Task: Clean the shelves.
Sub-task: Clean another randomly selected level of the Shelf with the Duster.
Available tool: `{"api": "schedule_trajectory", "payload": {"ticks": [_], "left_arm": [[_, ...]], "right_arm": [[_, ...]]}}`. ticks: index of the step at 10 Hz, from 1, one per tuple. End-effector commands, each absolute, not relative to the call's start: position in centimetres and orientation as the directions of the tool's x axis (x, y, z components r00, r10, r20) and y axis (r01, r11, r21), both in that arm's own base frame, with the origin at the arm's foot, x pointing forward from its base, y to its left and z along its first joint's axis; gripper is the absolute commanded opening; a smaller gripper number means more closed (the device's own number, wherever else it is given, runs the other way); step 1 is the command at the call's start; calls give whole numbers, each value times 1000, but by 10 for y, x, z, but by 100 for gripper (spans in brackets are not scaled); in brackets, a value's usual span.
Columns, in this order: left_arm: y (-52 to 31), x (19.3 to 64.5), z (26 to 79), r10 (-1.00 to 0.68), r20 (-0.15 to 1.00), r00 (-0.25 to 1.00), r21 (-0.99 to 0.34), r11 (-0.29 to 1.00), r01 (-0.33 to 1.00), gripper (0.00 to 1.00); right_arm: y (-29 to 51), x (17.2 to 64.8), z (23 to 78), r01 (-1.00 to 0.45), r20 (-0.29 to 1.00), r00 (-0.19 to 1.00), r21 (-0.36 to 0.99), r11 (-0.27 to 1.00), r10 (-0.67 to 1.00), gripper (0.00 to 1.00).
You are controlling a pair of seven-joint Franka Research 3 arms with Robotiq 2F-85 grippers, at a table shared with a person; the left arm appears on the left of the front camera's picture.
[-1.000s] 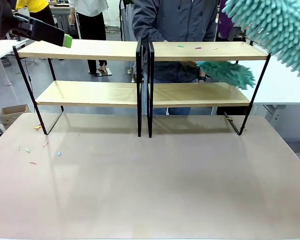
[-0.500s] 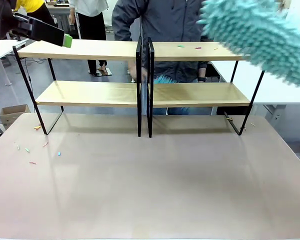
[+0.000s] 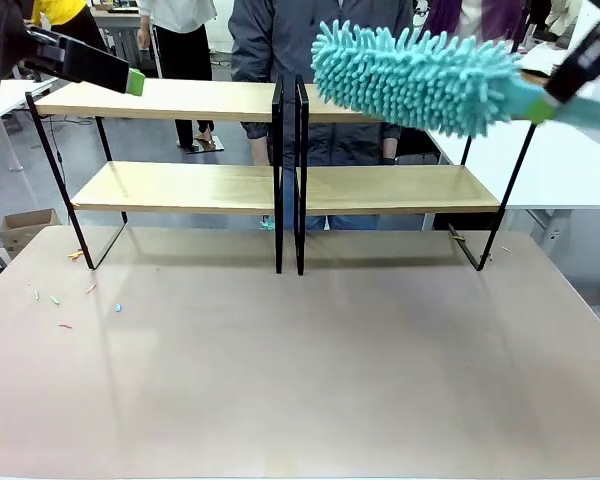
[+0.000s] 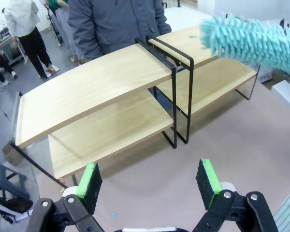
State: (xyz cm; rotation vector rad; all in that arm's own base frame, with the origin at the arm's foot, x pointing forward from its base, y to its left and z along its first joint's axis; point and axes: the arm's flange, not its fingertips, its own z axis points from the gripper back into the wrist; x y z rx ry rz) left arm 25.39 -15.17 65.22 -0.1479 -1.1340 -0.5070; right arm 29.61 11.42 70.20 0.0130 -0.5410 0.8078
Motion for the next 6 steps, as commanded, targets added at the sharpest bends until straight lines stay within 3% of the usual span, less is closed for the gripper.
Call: {"api": "schedule_trajectory", "payload": {"ticks": [1, 2, 3, 6], "left_arm": [[-151, 253, 649, -310, 896, 318, 142, 878, 456, 100], [-151, 253, 649, -310, 896, 318, 142, 878, 456, 100], [-151, 253, 649, -310, 896, 318, 142, 878, 456, 100], [-151, 253, 649, -310, 896, 318, 142, 878, 456, 100]], "right_arm": [[117, 277, 694, -634, 449, 631, -171, 754, 633, 12], [114, 296, 702, -690, 465, 563, -191, 699, 683, 12], [110, 313, 702, -487, 551, 704, -86, 869, 448, 12], [165, 380, 722, -245, 484, 861, 121, 962, 158, 12]]}}
